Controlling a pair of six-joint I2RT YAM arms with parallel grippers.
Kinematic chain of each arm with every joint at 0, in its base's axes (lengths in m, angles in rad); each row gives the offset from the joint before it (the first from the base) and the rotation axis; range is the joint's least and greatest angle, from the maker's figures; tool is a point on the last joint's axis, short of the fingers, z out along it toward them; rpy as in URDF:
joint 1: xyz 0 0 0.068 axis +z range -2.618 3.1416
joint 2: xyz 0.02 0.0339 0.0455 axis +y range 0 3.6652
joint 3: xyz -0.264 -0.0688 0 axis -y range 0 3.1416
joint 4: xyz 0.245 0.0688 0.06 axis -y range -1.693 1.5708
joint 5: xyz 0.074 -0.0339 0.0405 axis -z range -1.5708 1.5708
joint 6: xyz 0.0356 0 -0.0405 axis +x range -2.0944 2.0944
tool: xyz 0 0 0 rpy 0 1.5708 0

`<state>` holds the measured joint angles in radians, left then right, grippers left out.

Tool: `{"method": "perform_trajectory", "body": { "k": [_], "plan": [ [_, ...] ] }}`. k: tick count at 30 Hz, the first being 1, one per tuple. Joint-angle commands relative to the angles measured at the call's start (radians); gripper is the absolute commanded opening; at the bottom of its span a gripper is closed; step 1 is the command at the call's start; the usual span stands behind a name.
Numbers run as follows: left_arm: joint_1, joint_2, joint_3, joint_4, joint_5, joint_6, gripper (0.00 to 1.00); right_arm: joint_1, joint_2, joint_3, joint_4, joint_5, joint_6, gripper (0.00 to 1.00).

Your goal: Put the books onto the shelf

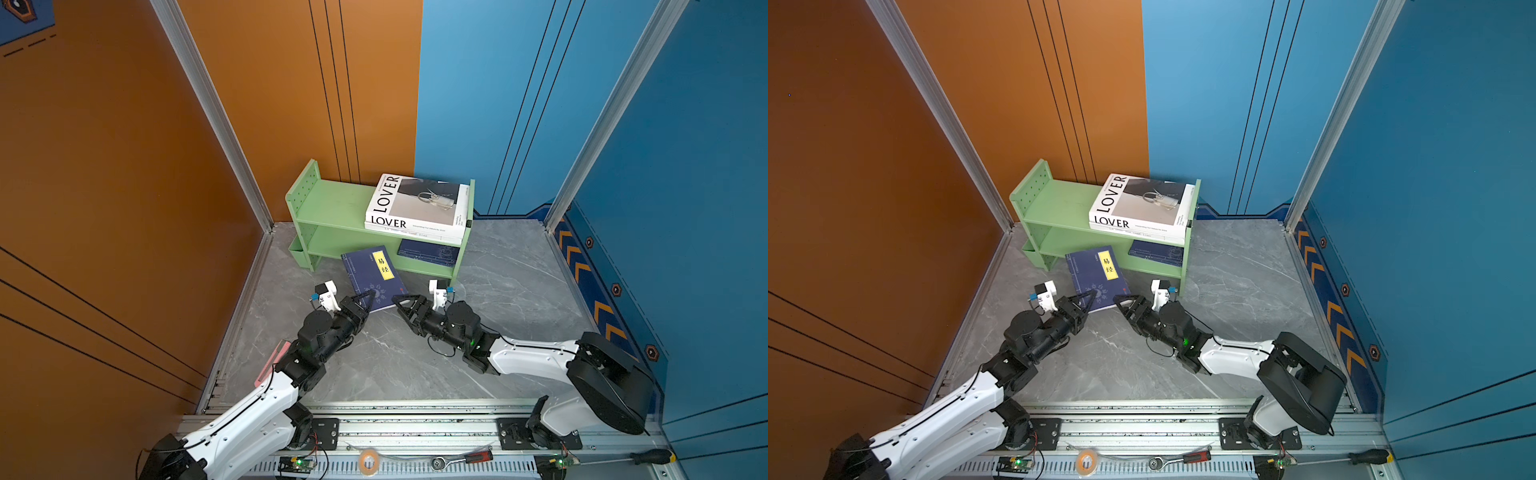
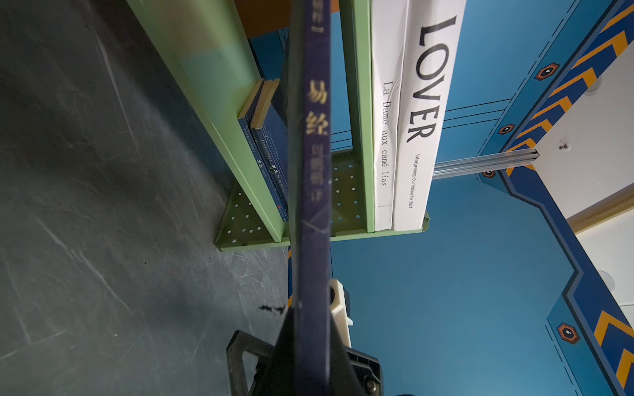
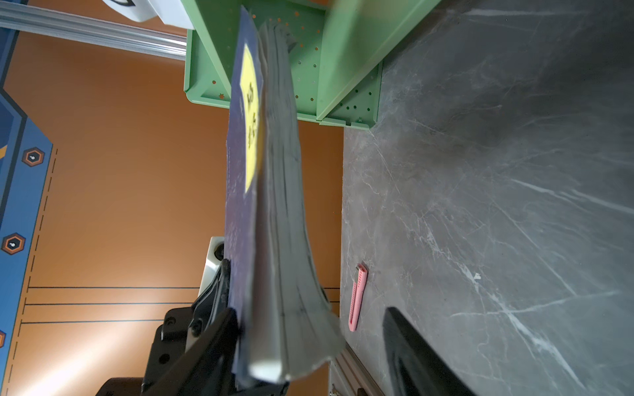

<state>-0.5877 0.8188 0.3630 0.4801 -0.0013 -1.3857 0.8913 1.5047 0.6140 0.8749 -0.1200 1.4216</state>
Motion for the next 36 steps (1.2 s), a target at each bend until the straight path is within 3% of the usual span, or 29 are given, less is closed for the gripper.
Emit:
{"method": "perform_trajectory", "body": {
  "k": [1, 10, 14, 16, 19, 23, 28, 32, 36],
  "plan": [
    [-0.019, -0.016, -0.013, 0.076, -0.065, 0.001, 0.0, 0.006, 0.019, 0.041, 0.1, -0.01, 0.034, 0.59],
    [-0.05, -0.023, -0.038, 0.112, -0.141, -0.007, 0.0, 0.019, 0.112, 0.09, 0.213, 0.01, 0.092, 0.32],
    [-0.052, -0.024, -0.047, 0.112, -0.141, -0.013, 0.08, 0.014, 0.164, 0.106, 0.267, -0.006, 0.126, 0.16],
    [-0.051, -0.025, -0.049, 0.109, -0.138, -0.015, 0.11, 0.012, 0.175, 0.11, 0.269, -0.01, 0.131, 0.14],
    [-0.039, -0.028, -0.034, 0.051, -0.114, -0.012, 0.24, 0.002, 0.171, 0.115, 0.246, -0.023, 0.116, 0.13],
    [0.004, -0.053, 0.007, -0.09, -0.048, 0.025, 0.51, -0.017, 0.13, 0.125, 0.149, -0.069, 0.056, 0.12],
    [0.155, -0.105, 0.066, -0.304, 0.145, 0.097, 0.82, -0.068, 0.086, 0.13, 0.096, -0.21, 0.015, 0.12],
    [0.33, -0.096, 0.129, -0.466, 0.389, 0.203, 0.89, -0.127, 0.046, 0.117, 0.081, -0.331, 0.003, 0.11],
    [0.457, -0.036, 0.137, -0.457, 0.613, 0.242, 0.9, -0.182, -0.023, 0.094, 0.036, -0.408, -0.029, 0.11]
  ]
}}
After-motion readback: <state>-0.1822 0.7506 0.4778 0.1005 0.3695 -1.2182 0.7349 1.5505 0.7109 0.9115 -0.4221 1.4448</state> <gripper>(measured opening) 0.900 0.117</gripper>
